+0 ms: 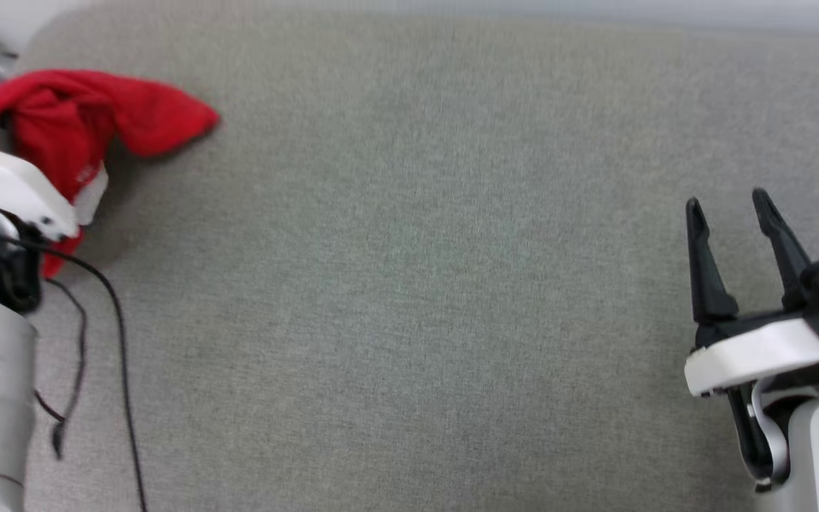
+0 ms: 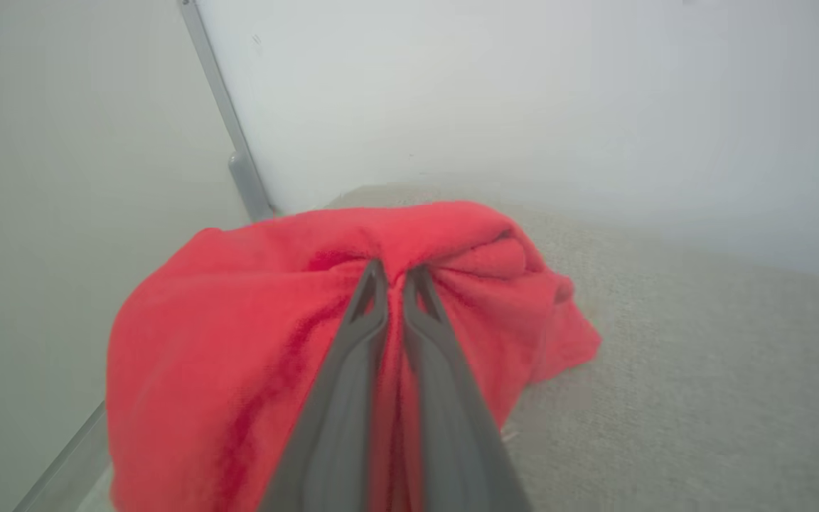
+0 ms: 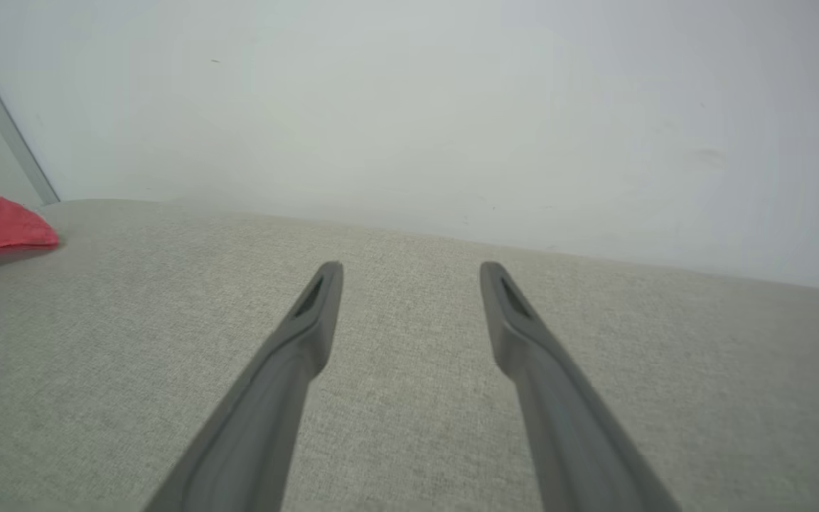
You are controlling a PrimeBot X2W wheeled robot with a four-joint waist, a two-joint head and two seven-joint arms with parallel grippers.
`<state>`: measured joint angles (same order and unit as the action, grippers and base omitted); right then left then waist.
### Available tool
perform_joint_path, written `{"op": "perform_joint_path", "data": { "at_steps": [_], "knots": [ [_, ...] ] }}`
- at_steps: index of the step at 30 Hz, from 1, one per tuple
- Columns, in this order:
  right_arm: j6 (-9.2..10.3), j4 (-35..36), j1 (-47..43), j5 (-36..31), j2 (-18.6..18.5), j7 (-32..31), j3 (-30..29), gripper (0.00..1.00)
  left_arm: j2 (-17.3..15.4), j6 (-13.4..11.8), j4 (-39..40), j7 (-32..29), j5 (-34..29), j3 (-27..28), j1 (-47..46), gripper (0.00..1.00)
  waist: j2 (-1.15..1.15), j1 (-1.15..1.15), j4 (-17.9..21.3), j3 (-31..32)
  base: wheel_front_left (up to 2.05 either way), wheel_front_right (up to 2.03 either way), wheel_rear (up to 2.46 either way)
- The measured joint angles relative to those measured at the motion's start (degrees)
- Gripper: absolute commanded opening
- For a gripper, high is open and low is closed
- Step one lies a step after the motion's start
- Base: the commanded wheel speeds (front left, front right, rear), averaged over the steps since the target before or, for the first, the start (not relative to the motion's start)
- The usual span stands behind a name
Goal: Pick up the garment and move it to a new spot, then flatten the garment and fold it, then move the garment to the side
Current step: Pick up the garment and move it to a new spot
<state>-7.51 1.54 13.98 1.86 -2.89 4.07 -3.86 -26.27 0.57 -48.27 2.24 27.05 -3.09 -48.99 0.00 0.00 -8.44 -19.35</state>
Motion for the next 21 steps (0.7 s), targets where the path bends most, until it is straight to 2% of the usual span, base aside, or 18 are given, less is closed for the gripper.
{"op": "perform_joint_path", "data": {
  "at_steps": [5, 10, 21],
  "knots": [
    [0.00, -1.2, -2.9, 1.1, 0.0, 0.0, -1.0, 1.00, 2.6, -0.1, 1.6, 4.9, -1.6, -2.2, 4.3, 0.00, 0.00, 0.00, 0.3, 4.8, 0.00, 0.00, 0.00],
    [0.00, -1.8, -4.6, 1.7, 0.0, -0.1, -1.0, 1.00, 5.0, 0.5, 4.4, 6.3, -1.5, -3.7, 8.1, 0.00, 0.00, -0.01, 1.8, 8.3, 0.00, 0.00, 0.00],
    [0.00, -2.4, -7.2, 2.2, 0.0, -0.9, -0.4, 1.00, 12.4, 1.7, 16.7, 2.4, -0.6, -9.7, 18.6, 0.00, 0.00, -0.01, 9.5, 12.1, 0.00, 0.00, 0.00]
  ]
}}
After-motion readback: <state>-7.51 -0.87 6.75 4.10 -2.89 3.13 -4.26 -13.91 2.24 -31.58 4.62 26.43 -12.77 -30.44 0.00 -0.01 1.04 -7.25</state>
